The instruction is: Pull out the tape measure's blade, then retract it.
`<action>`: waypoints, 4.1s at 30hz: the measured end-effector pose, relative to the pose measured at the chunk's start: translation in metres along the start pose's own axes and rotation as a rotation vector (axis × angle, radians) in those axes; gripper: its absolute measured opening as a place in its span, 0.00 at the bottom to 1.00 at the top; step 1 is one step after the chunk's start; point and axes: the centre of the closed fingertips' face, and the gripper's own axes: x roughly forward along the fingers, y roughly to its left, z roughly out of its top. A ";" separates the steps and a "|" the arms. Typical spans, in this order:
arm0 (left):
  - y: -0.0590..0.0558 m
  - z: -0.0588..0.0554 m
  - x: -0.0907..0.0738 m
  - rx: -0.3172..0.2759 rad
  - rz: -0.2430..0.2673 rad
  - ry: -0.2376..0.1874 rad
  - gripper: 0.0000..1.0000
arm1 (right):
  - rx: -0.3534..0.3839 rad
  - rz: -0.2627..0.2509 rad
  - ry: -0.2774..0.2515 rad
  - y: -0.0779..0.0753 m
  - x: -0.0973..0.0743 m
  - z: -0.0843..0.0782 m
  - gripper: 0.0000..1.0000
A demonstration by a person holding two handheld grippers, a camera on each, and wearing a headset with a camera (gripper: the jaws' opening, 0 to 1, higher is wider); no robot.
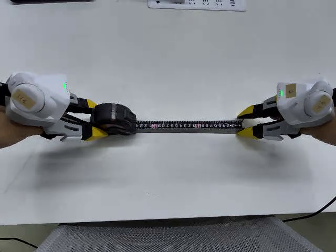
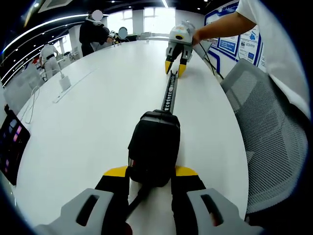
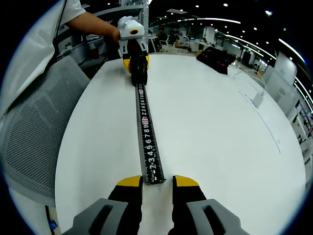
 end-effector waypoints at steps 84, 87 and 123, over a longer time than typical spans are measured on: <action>-0.060 -0.017 -0.072 -0.435 0.429 -0.241 0.88 | 0.401 -0.319 -0.275 0.064 -0.033 0.038 0.91; -0.064 -0.017 -0.072 -0.443 0.424 -0.249 0.89 | 0.410 -0.325 -0.280 0.066 -0.035 0.037 0.93; -0.084 -0.031 -0.073 -0.528 0.407 -0.245 0.90 | 0.445 -0.334 -0.266 0.082 -0.030 0.020 0.95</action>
